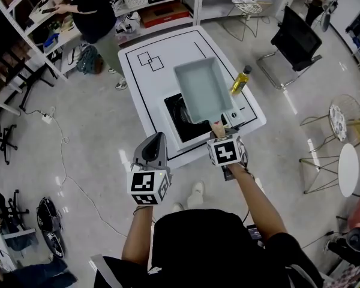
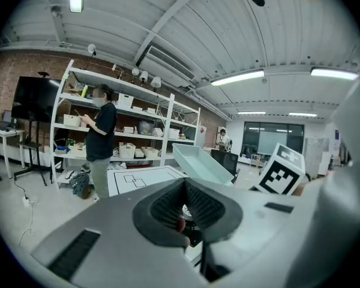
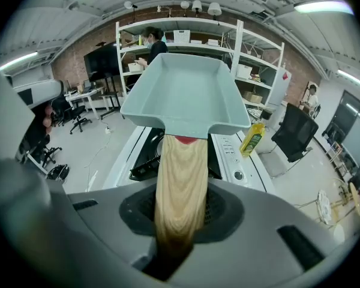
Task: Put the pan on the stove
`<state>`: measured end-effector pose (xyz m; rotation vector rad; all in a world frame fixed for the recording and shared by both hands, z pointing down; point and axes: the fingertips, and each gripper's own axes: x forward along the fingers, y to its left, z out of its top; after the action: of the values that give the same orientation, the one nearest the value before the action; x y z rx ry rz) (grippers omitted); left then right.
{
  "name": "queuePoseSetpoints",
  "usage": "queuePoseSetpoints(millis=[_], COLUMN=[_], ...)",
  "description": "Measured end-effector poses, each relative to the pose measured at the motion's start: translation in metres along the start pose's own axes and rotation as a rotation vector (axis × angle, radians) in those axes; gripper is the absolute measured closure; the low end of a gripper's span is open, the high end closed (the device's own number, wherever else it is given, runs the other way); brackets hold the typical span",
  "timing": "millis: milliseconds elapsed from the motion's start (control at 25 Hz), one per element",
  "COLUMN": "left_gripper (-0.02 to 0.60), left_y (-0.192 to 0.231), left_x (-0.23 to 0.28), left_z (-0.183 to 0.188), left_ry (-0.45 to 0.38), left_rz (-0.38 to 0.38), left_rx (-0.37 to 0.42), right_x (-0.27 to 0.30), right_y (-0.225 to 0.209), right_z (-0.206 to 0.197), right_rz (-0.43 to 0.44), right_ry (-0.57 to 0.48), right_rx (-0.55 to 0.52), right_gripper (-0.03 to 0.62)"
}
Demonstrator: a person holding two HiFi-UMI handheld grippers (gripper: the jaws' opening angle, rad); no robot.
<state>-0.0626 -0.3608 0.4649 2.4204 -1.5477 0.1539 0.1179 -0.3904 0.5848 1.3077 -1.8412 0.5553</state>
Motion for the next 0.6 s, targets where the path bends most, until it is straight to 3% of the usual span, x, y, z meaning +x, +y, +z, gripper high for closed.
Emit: queuePoseSetpoints(millis=[600], left_gripper=[0.574], left_y=[0.014], left_x=[0.001], left_z=[-0.015], left_ry=[0.031], left_rz=[0.027], left_rx=[-0.01], right_x=[0.035], right_y=[0.005], right_z=[-0.032], right_rz=[-0.005], right_ry=[0.15], right_rx=[-0.057], right_gripper=[0.516])
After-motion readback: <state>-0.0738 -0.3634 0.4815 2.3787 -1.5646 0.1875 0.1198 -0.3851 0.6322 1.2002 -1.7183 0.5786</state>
